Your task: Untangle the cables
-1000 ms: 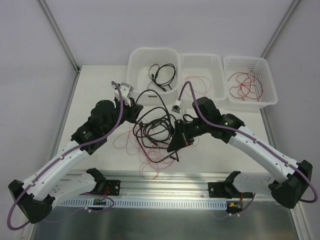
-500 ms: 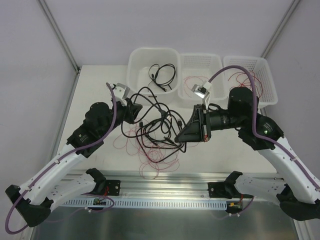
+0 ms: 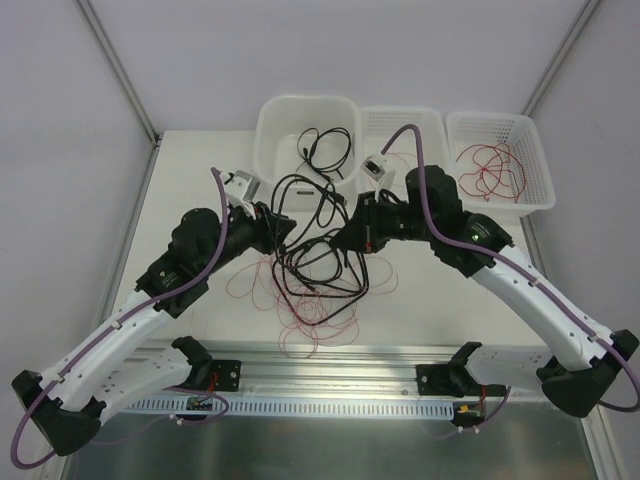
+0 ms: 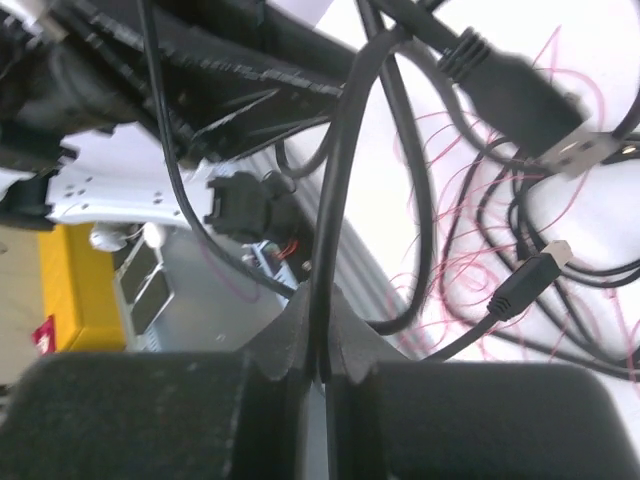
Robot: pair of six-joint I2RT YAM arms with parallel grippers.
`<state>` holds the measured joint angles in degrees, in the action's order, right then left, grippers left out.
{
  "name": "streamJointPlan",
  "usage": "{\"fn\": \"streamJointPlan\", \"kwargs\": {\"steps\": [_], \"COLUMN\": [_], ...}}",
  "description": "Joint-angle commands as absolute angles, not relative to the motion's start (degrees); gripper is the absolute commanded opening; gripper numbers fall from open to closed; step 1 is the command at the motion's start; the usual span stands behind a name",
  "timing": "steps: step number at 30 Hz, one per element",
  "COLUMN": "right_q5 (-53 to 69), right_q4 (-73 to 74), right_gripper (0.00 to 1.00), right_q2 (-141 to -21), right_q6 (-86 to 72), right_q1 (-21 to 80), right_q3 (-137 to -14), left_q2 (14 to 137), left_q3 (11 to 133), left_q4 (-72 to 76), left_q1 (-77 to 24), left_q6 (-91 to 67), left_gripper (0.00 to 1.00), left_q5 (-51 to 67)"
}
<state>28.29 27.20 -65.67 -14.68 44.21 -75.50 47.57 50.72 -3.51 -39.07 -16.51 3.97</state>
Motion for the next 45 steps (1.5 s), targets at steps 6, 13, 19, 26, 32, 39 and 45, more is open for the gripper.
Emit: {"fn": "streamJointPlan", "kwargs": {"steps": [6,13,19,26,32,39,45], "right_q5": [22.77,26.36,29.35,30.76,32.17,26.91,26.45], "right_q4": [21.53,19.25,19.07,13.01,11.78,13.53,13.80], "right_gripper": [0.01,0.01,0.01,0.01,0.01,0.01,0.18], "right_q2": [-76.97,-93.21,-107.21,-120.13,-126.91,-121.82,-124.26], "right_q6": [-6.52,-5.36,-5.98,-9.75,-9.40,-2.73,-3.95], "right_q1": [40.26,34.28,30.50,27.07,27.16,29.44,29.79], "right_q3": [-87.00,-102.72,-119.16,-126.73,-130.34,-131.04,-130.87], "left_q2": [48.51,53.97,47.48,37.36,34.45,35.16,34.63], "left_q3": [53.33,57.83,51.69,43.61,38.14,38.85,38.67], "left_q4": [-0.09,-0.87,-3.69,-8.70,-9.31,-9.49,-9.49], "left_q1": [-39.46,-39.11,-37.44,-37.18,-37.09,-36.83,-35.77], "left_q6": [-16.71,-12.31,-8.80,-6.50,-8.17,-8.35,-8.70], "left_gripper": [0.55,0.99,0.99,0.99,0.99,0.99,0.99], "left_q5": [-11.51,-15.71,-22.67,-24.08,-23.56,-21.01,-20.04]}}
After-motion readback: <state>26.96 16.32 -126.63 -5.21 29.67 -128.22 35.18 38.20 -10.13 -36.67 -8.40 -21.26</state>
